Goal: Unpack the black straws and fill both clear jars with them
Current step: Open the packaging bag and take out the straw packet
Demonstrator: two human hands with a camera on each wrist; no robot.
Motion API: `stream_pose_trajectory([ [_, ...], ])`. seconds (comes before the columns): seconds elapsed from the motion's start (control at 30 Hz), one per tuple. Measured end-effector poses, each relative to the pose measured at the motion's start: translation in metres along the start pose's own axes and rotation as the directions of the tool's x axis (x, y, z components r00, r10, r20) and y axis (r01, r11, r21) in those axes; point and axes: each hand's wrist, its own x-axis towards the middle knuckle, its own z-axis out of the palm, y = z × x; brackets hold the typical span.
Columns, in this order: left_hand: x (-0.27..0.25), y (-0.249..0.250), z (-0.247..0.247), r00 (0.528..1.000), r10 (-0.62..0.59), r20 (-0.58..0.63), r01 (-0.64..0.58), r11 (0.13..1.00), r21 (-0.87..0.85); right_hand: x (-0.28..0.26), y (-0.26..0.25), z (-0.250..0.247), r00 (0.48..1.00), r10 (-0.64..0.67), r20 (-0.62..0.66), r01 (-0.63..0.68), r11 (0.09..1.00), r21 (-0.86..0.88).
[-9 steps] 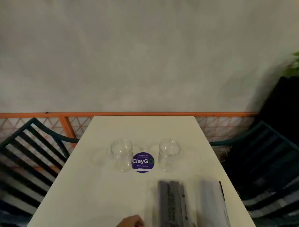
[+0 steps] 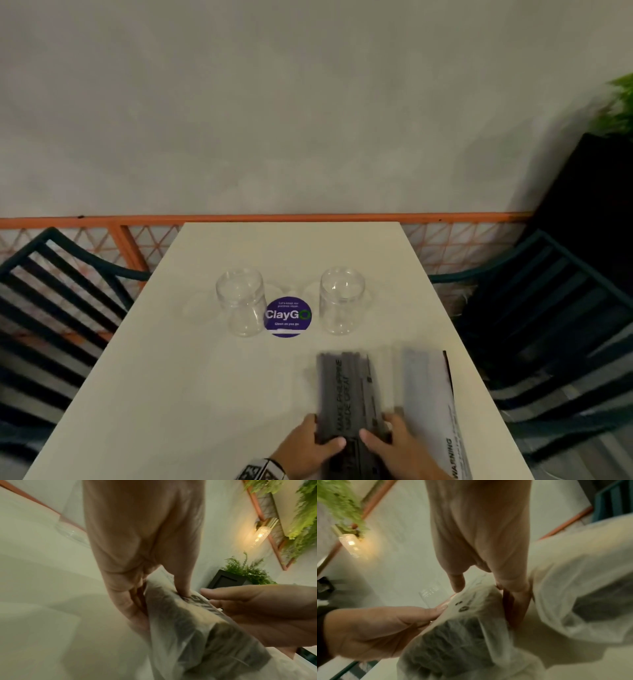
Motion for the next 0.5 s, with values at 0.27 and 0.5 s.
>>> stream_pose_trajectory([
  [0.27,-0.029,-0.018,-0.005,0.999,0.047,-0.027,-0.053,0.963,-0.263,0.014,-0.006,0.017,0.960,-0.006,0.281,-0.086,0.946,0.313],
  [0.5,-0.062,-0.019,-0.061,0.942,0.048,-0.333,-0.235,0.802,-0.549,0.014,-0.025,0.038,0.895,-0.198,0.399,0.014,0.907,0.420],
])
